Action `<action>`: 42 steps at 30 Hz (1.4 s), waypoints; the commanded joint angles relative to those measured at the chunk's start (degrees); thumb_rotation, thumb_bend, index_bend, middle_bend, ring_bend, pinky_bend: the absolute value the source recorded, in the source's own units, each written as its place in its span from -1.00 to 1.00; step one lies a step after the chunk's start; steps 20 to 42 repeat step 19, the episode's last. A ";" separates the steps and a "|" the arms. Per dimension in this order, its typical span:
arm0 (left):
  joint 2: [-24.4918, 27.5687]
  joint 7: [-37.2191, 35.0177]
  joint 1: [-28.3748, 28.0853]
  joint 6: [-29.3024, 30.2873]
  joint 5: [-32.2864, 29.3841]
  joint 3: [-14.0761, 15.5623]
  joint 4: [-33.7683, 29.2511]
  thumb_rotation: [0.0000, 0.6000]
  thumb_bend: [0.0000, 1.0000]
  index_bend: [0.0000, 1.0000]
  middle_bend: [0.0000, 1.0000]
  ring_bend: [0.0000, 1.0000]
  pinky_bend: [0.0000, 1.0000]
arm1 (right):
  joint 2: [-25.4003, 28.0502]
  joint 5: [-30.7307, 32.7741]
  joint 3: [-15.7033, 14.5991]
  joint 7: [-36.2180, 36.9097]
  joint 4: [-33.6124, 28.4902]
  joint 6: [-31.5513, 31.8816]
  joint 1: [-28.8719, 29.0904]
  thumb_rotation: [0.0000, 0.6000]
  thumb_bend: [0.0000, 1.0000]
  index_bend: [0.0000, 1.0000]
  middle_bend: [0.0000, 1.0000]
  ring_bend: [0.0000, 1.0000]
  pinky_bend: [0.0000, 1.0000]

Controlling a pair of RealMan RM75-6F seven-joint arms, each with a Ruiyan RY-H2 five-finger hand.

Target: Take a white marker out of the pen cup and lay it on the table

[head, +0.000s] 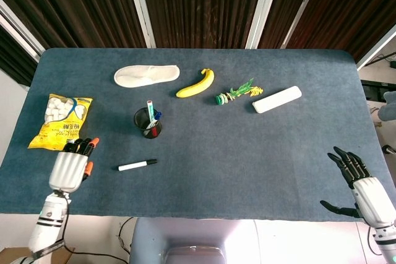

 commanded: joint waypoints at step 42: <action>7.82 -16.72 12.74 11.24 7.06 4.51 -0.17 1.00 -0.18 -0.39 -0.39 -0.43 -0.24 | -1.65 1.69 -0.07 -3.96 0.07 -4.49 1.35 1.00 -0.54 -0.88 -0.90 -0.97 -0.73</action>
